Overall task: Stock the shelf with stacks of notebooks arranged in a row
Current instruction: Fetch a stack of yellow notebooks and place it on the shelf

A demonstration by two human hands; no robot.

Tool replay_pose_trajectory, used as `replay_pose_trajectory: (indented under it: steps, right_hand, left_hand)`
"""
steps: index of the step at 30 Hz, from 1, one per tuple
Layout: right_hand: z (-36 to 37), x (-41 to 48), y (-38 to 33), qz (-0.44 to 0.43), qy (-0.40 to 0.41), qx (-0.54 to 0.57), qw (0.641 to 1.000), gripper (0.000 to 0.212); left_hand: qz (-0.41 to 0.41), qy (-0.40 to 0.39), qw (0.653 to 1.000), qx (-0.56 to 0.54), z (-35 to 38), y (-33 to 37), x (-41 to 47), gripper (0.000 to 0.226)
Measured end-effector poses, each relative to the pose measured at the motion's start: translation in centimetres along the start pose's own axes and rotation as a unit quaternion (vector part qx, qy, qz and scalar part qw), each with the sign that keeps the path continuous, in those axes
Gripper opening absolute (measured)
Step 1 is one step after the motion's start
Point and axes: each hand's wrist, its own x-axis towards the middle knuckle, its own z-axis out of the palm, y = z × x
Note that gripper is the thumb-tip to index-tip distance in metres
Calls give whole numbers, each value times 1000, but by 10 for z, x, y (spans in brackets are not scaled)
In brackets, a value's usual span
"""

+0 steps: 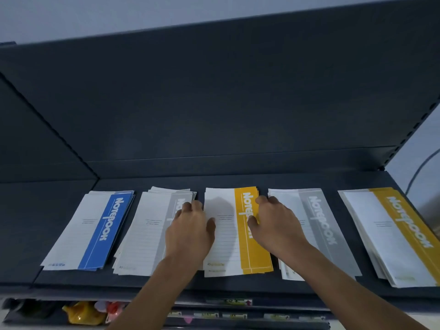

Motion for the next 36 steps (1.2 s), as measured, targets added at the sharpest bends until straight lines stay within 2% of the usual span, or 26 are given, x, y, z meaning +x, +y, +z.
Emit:
replay_pose_trajectory:
  steps: [8,14,19,27,30,36]
  right_hand:
    - [-4,-4,-14,-41,11,10,999,40]
    - [5,-7,-35,-89,-10,47,995,45]
    - [19,-3,-70,-126,-32,69,989,42]
    - [46,-2,-176,-248,-113,48,961,41]
    - [61,-4,-230,-289,-126,41,948,35]
    - [103,-23,-359,-346,-150,33,926,38]
  left_hand:
    - [7,2,1000,-18,-16,-11,2,40]
    - [16,15,1000,-19,-27,-25,1,32]
    - [9,20,999,-24,-39,-55,-4,33]
    - [-99,65,991,-58,-82,-147,-23,25]
    - [-143,84,984,-70,-102,-197,-36,27]
    - [-191,128,972,-56,-147,-322,-69,15]
